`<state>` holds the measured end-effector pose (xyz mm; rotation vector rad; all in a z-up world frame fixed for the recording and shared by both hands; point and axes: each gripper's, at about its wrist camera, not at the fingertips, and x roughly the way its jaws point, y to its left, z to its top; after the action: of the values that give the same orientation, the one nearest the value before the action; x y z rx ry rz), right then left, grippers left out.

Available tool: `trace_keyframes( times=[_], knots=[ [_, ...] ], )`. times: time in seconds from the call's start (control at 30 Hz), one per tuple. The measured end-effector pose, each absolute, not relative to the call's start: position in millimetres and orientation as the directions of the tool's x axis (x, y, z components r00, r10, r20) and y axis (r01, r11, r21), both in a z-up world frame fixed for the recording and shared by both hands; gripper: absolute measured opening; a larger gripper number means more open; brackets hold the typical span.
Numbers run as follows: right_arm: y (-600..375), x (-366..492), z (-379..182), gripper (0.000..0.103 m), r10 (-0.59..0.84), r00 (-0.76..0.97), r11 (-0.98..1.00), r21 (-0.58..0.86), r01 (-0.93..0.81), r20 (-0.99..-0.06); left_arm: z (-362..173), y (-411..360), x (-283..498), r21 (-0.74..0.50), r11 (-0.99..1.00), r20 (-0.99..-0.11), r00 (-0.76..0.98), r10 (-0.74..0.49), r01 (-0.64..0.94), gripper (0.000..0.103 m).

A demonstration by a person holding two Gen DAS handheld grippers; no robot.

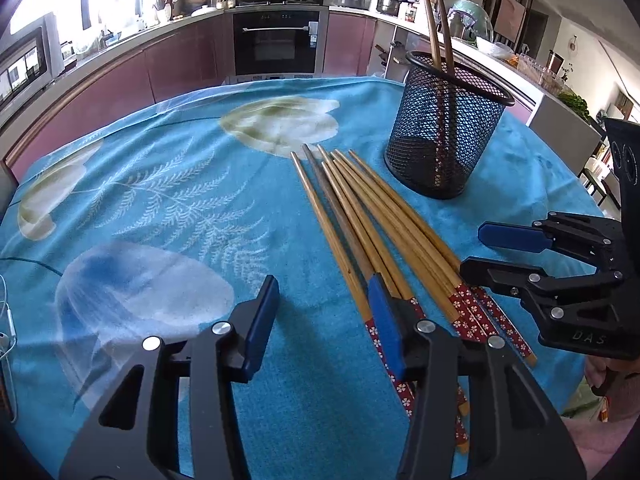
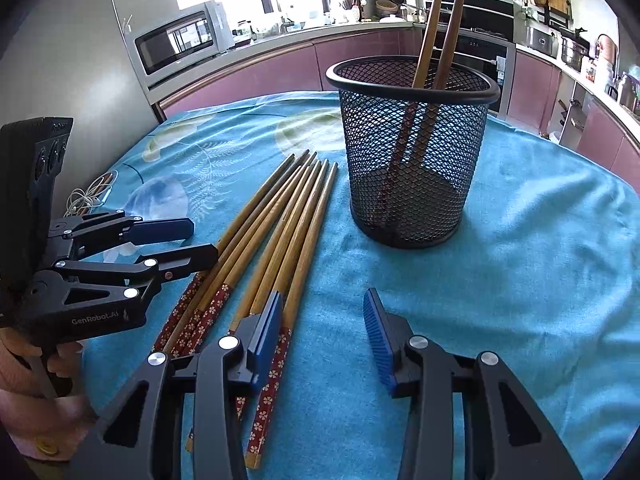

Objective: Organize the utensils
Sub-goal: 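Move both grippers back over the remaining chopsticks on the cloth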

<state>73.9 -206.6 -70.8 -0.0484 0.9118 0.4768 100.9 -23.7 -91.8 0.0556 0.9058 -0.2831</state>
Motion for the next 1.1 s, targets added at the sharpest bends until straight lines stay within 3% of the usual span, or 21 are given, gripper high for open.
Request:
trace_keyframes(
  times=[0.8, 1.1],
  knots=[
    [-189, 92, -73, 0.035, 0.309, 0.54, 0.907, 0.071, -0.415, -0.783, -94, -27, 117, -0.037, 0.961, -0.791, 0.58, -0.195, 0.273, 0.039],
    [-182, 103, -73, 0.027, 0.308, 0.54, 0.906, 0.069, -0.417, -0.783, -95, -33, 132, -0.025, 0.964, -0.795, 0.579, -0.179, 0.265, 0.033]
  ],
)
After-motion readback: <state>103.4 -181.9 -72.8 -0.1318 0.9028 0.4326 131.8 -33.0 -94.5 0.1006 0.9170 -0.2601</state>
